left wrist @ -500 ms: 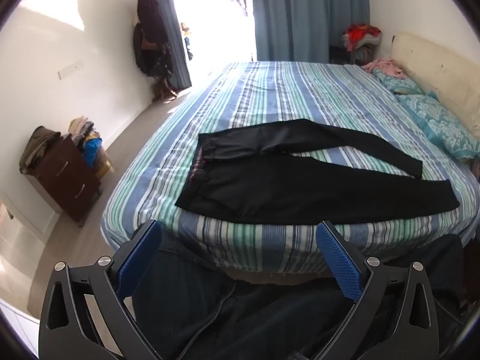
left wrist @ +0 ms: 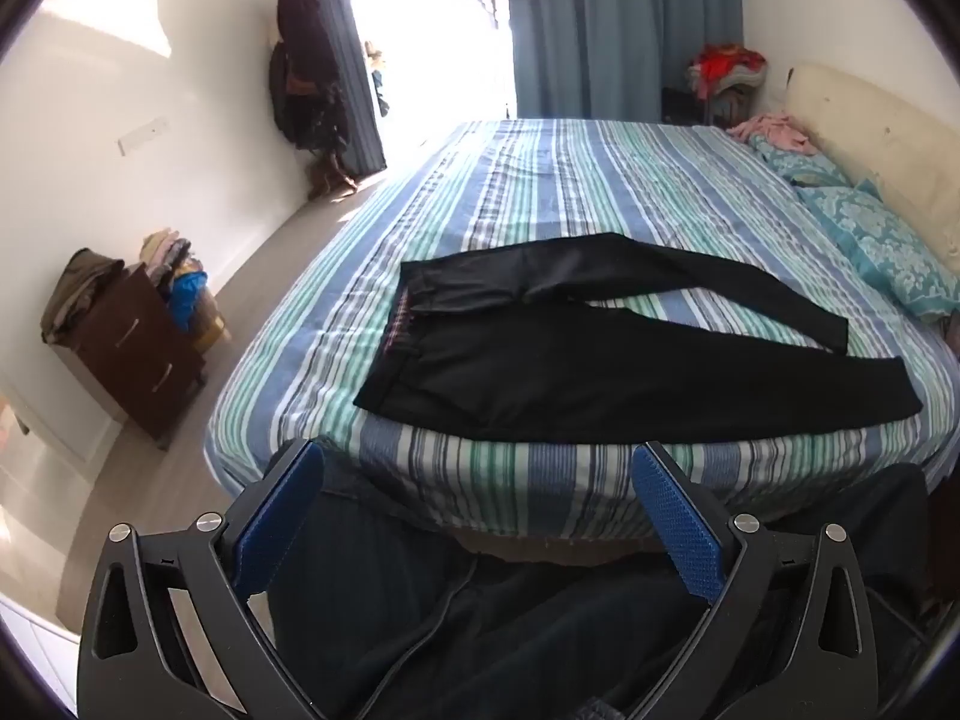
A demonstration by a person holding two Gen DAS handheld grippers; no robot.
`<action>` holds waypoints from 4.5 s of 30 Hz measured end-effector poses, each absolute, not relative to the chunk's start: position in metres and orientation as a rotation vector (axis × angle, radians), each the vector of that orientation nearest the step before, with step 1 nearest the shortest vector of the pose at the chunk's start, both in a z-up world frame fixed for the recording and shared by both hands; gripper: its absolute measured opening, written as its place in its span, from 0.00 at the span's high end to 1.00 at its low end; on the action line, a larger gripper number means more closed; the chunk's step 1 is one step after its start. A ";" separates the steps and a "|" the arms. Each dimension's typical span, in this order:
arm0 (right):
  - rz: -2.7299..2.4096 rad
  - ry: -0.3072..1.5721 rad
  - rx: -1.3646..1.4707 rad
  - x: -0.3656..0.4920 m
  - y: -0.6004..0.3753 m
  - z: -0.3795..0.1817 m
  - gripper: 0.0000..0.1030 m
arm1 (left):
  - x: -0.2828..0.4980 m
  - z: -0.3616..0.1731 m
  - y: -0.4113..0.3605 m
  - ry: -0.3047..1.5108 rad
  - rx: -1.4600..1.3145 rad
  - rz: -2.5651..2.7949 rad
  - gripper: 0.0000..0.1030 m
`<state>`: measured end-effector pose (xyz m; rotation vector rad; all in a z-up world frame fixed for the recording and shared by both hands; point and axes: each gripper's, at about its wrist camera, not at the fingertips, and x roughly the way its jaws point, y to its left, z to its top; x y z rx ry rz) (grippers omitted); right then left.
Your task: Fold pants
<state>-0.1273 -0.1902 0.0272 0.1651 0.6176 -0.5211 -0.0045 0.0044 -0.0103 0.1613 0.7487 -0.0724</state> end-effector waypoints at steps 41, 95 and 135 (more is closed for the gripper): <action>-0.437 0.606 0.144 -0.126 -0.183 0.023 0.00 | -0.001 -0.012 0.000 0.788 0.154 -0.099 0.01; -0.505 0.609 0.100 -0.126 -0.185 0.019 0.00 | -0.001 -0.013 -0.002 0.787 0.158 -0.098 0.01; -0.538 0.603 0.125 -0.127 -0.191 0.019 0.00 | -0.002 -0.013 -0.004 0.788 0.161 -0.098 0.01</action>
